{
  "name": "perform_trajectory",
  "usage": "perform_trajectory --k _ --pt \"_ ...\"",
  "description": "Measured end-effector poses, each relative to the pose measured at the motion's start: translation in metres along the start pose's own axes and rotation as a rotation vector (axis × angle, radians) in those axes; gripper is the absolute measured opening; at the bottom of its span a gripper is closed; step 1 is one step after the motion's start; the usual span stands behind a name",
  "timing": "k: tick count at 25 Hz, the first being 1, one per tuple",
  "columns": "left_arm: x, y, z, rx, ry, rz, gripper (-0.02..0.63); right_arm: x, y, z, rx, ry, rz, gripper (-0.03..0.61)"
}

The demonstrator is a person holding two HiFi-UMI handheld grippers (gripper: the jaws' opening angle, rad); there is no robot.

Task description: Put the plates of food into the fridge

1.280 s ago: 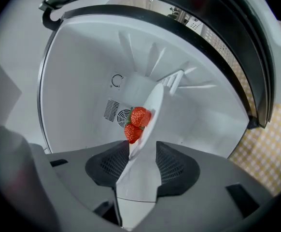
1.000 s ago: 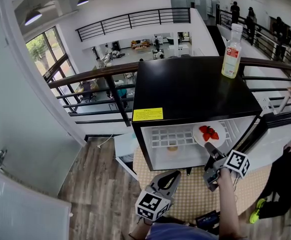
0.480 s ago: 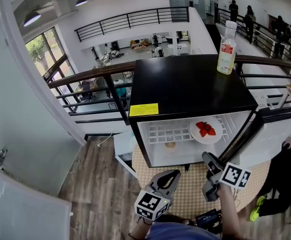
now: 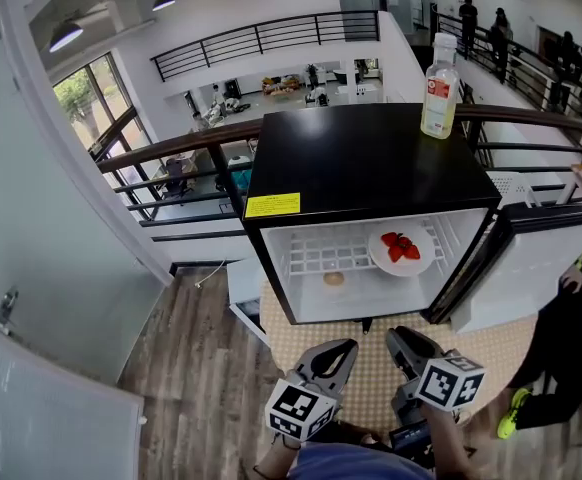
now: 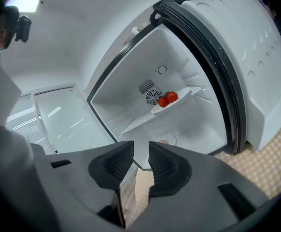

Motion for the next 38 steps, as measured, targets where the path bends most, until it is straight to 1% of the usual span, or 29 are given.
perform_trajectory --k 5,9,11,18,22,26,30,34,38 --pt "0.018 -0.005 0.007 -0.014 0.023 0.028 0.015 0.003 -0.023 0.022 -0.049 -0.012 0.030 0.093" --pt "0.037 -0.012 0.015 -0.028 0.046 0.049 0.015 0.011 -0.036 0.039 -0.061 -0.011 0.023 0.083" --pt "0.047 -0.018 0.018 -0.040 0.058 0.059 0.015 0.014 -0.045 0.047 -0.086 -0.005 0.018 0.081" --pt "0.083 -0.042 0.030 -0.099 0.093 0.101 0.015 0.024 -0.072 0.076 -0.147 0.015 0.014 0.077" --pt "0.100 -0.055 0.034 -0.142 0.098 0.118 0.015 0.039 -0.089 0.089 -0.191 0.010 -0.016 0.077" --pt "0.110 -0.060 0.041 -0.174 0.100 0.112 0.015 0.053 -0.098 0.101 -0.193 -0.017 -0.038 0.075" --pt "0.115 -0.062 0.047 -0.193 0.100 0.106 0.015 0.059 -0.105 0.105 -0.209 -0.038 -0.021 0.075" --pt "0.116 -0.062 0.056 -0.203 0.097 0.104 0.015 0.053 -0.111 0.103 -0.216 -0.037 0.010 0.074" --pt "0.116 -0.061 0.068 -0.196 0.083 0.090 0.015 0.036 -0.122 0.099 -0.219 -0.027 0.027 0.074"
Point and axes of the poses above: the fingertips, and each gripper's own axes: z backward along the fingers, x to its right, y out of its top, the point moved 5 cm from there along z, backward along the fingers, and after that the axes turned 7 degrees about -z, right-handed, at the moved point
